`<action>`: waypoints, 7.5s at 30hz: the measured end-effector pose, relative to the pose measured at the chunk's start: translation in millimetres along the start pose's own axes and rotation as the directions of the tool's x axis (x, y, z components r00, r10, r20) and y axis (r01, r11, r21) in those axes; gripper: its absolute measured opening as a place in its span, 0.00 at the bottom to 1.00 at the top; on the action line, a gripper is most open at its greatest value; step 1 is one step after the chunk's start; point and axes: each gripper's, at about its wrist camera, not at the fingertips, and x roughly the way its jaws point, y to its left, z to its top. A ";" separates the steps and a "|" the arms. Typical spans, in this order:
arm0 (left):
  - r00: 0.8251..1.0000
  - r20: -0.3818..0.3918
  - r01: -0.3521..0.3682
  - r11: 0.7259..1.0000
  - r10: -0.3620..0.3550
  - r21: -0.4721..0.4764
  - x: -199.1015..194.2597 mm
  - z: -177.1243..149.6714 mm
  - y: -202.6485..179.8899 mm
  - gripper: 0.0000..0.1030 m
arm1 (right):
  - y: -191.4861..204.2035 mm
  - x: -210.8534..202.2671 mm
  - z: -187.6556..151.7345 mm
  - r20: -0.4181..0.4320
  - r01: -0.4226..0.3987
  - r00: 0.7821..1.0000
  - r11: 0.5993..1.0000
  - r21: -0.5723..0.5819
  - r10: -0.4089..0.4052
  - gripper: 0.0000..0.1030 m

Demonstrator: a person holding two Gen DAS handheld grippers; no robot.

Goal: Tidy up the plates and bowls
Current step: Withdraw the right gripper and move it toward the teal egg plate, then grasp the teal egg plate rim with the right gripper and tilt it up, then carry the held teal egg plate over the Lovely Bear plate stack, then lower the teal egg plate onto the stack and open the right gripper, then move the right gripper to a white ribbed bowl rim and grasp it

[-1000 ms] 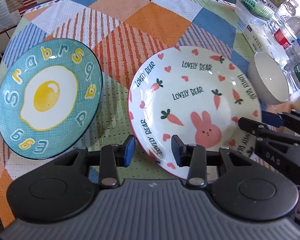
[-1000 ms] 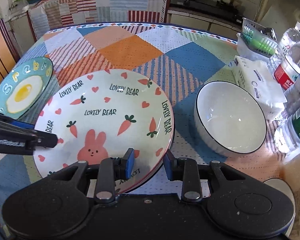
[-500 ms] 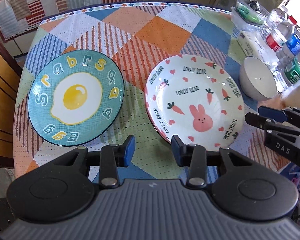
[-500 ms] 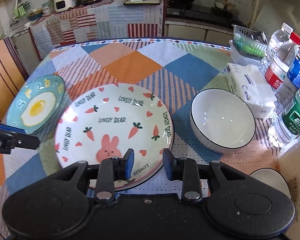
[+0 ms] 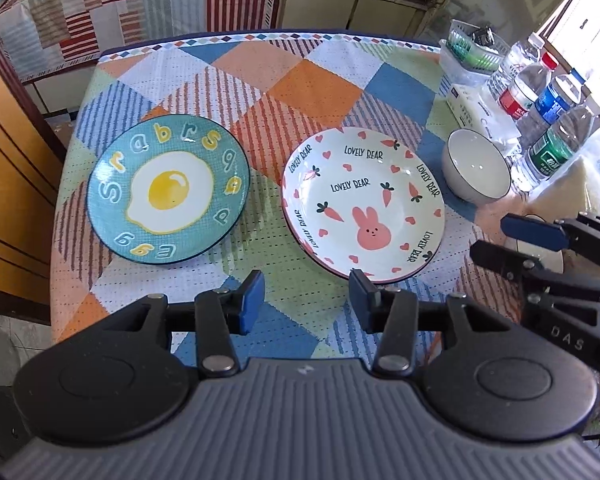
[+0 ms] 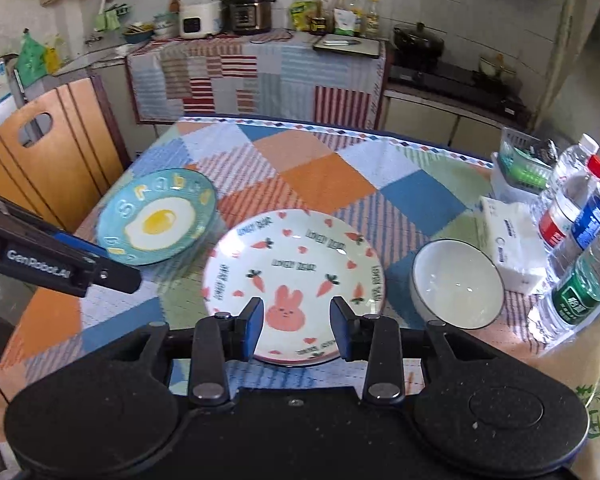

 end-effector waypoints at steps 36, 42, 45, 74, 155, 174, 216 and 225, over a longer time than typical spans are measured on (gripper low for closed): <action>0.980 0.108 -0.157 0.984 0.166 -0.088 26.7 -11.9 150.2 0.82 | 68.0 136.6 76.2 0.099 -0.341 0.925 0.917 -0.206 0.366 0.82; 0.973 0.130 -0.181 0.981 0.189 -0.070 72.1 5.8 183.1 0.82 | 66.1 193.9 98.5 -0.061 -0.390 0.921 0.901 -0.190 0.386 0.82; 0.972 0.126 -0.192 0.980 0.196 -0.044 88.9 9.2 190.3 0.82 | 57.4 215.3 102.5 -0.105 -0.391 0.919 0.913 -0.117 0.380 0.82; 0.989 0.144 0.014 0.969 0.022 -0.246 123.3 -3.7 214.1 0.21 | 36.9 280.0 103.8 -0.182 -0.448 0.876 0.893 0.038 0.447 0.20; 0.995 -0.088 -0.050 0.999 0.051 0.007 134.1 16.0 -18.3 0.29 | -53.0 141.0 -5.6 -0.093 0.161 0.981 0.983 -0.087 -0.169 0.42; 0.990 0.019 -0.144 0.985 0.143 0.095 13.6 -26.7 -65.6 0.33 | -66.3 -26.8 -48.0 0.079 -0.074 0.994 0.997 -0.005 0.074 0.52; 0.998 -0.058 -0.023 0.986 0.033 0.165 52.4 -120.7 -124.1 0.80 | -24.6 -2.3 -199.4 -0.074 -0.186 0.982 0.966 -0.179 0.175 0.96; 0.997 -0.077 0.012 0.986 0.000 0.164 79.7 -123.9 -131.7 0.26 | -18.6 15.7 -201.6 -0.013 -0.126 0.992 0.970 -0.206 0.126 0.97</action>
